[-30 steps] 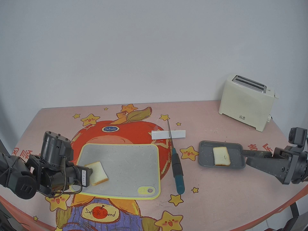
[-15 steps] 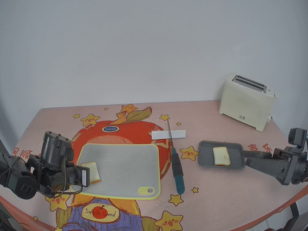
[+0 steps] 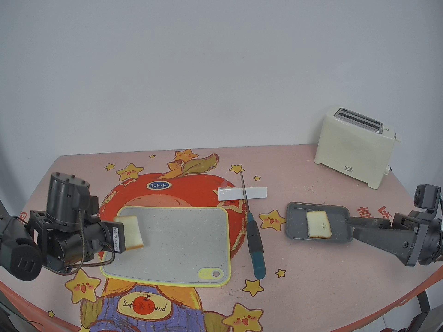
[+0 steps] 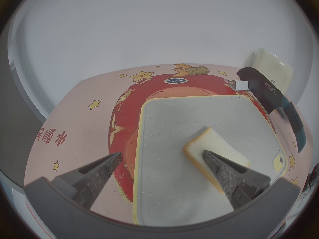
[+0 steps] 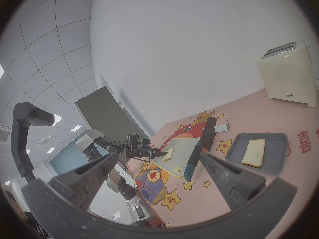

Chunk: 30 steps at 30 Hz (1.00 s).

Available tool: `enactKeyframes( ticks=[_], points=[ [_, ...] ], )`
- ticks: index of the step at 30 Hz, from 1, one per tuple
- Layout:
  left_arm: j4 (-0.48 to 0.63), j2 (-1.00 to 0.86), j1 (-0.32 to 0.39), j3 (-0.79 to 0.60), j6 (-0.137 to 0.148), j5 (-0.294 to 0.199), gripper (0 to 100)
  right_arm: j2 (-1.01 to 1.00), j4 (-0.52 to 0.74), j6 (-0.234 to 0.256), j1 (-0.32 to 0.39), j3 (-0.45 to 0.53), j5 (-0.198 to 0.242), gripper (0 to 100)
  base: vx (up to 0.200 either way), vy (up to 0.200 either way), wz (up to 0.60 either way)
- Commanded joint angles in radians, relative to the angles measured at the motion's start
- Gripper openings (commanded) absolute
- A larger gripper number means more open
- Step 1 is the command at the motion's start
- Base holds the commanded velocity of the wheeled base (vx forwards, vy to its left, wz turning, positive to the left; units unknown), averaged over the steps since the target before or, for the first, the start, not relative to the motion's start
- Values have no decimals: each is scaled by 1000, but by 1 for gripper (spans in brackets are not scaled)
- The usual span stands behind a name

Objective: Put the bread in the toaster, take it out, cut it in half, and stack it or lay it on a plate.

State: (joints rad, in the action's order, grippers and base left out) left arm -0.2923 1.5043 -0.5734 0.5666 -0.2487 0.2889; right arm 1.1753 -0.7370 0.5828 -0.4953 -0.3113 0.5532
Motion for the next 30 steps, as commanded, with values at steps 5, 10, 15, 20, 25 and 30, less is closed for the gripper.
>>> enactKeyframes(
  ticks=[5, 10, 15, 20, 25, 30],
  points=[
    [-42, -142, 0, 38, 6, -16, 0, 3, 1, 0, 0, 1, 1, 100, 0, 0, 0],
    [-83, -164, 0, 53, 6, -42, 0, 14, -4, 0, 0, 1, 1, 100, 0, 0, 0],
    [-119, -164, 0, 45, 8, -47, 0, 14, -2, 0, 0, 3, 1, 100, 0, 0, 0],
    [-126, -164, 0, 38, 3, -47, 0, 12, -4, 0, 0, 3, 1, 100, 0, 0, 0],
    [-126, -164, 0, 38, 0, -47, 0, 12, -4, 0, 0, 3, 1, 100, 0, 0, 0],
    [-126, -164, 1, 38, -1, -47, 0, 14, -7, -4, 0, 11, 1, 100, 0, 0, 0]
  ],
)
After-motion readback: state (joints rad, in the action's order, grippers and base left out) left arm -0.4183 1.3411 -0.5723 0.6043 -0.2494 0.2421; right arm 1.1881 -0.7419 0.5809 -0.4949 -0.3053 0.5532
